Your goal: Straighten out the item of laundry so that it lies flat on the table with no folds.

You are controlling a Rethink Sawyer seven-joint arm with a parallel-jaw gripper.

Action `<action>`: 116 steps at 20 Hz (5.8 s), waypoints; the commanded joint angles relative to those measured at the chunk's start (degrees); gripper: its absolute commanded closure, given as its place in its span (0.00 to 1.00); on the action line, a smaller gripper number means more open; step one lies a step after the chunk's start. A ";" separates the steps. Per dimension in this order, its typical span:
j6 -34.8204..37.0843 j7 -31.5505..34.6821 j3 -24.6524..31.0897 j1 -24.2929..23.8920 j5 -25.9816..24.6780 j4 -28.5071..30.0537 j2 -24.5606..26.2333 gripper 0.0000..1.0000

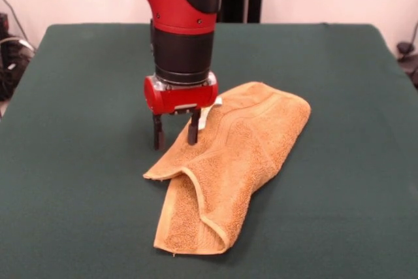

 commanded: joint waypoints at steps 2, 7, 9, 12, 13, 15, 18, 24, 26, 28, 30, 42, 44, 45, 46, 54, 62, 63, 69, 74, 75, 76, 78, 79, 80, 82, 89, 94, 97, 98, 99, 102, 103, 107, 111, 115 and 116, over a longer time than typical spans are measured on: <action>-3.53 14.21 0.93 0.95 0.32 6.27 1.70 0.00; -5.63 13.52 0.04 1.25 -0.80 7.01 2.59 0.00; -4.81 14.47 -1.31 2.07 0.46 7.00 2.95 0.00; -4.35 13.56 -1.01 2.22 0.27 7.25 2.53 0.00; -4.33 14.04 -0.93 2.30 0.91 7.12 2.47 0.00; -3.98 14.96 -0.85 2.29 2.03 7.29 2.37 0.00; -3.71 15.93 -1.08 2.49 3.19 7.08 2.61 0.00; -3.52 15.80 -0.50 2.19 3.82 7.31 2.43 0.00; -4.14 15.49 0.37 1.53 3.61 7.76 2.43 0.00; -4.88 15.62 2.24 0.31 3.76 8.40 2.27 0.00; -6.50 15.93 3.69 -0.54 3.57 9.05 2.35 0.00; -9.52 13.16 14.08 -8.01 1.42 11.80 1.75 0.00; -8.63 13.10 13.68 -7.83 1.77 11.91 1.38 0.00; -8.06 13.09 13.33 -7.53 2.00 11.85 1.19 0.00; -7.88 13.04 13.17 -7.32 2.03 11.77 1.12 0.00; -2.30 14.32 6.91 -2.02 4.81 10.55 -1.52 0.00; 6.30 13.70 -4.07 7.70 6.18 5.42 -3.19 0.00; 6.57 13.63 -4.15 7.95 6.20 5.30 -3.24 0.00; 6.03 13.14 -3.94 8.05 6.19 4.45 -2.00 0.00; 3.63 12.69 -2.31 6.31 6.10 4.25 -0.17 0.00; 3.65 12.64 -2.21 6.25 6.24 3.48 0.42 0.00; 3.43 12.56 -2.04 6.06 6.22 3.14 0.82 0.00; 2.80 12.36 -1.47 5.40 6.23 2.23 2.13 0.00; 2.41 12.15 -1.09 4.91 6.08 2.10 2.69 0.00; 2.21 12.10 -0.72 4.48 6.10 1.97 3.10 0.00; 1.26 12.15 -0.40 3.76 5.71 2.62 3.45 0.00; 1.48 12.08 -0.91 3.43 5.46 0.57 6.17 0.00; 0.79 12.53 -1.24 3.90 5.32 0.53 6.66 0.00; 0.77 13.35 -1.99 4.74 5.88 -0.09 7.05 0.00; 0.69 13.64 -2.32 5.05 6.03 -0.26 7.19 0.00; 0.79 13.90 -2.62 5.41 6.26 -0.61 7.32 0.00; 0.58 15.01 -3.61 6.04 6.89 -0.15 7.18 0.00; 0.67 15.53 -4.04 6.47 7.40 -0.32 7.24 0.00; -2.23 16.65 -4.68 6.49 7.90 1.83 6.33 0.00; -6.45 17.19 -4.52 4.98 6.76 5.14 5.47 0.00; -7.94 16.82 -6.25 3.64 5.52 7.59 5.25 0.00; -8.16 17.06 -6.99 3.49 5.56 8.28 5.09 0.00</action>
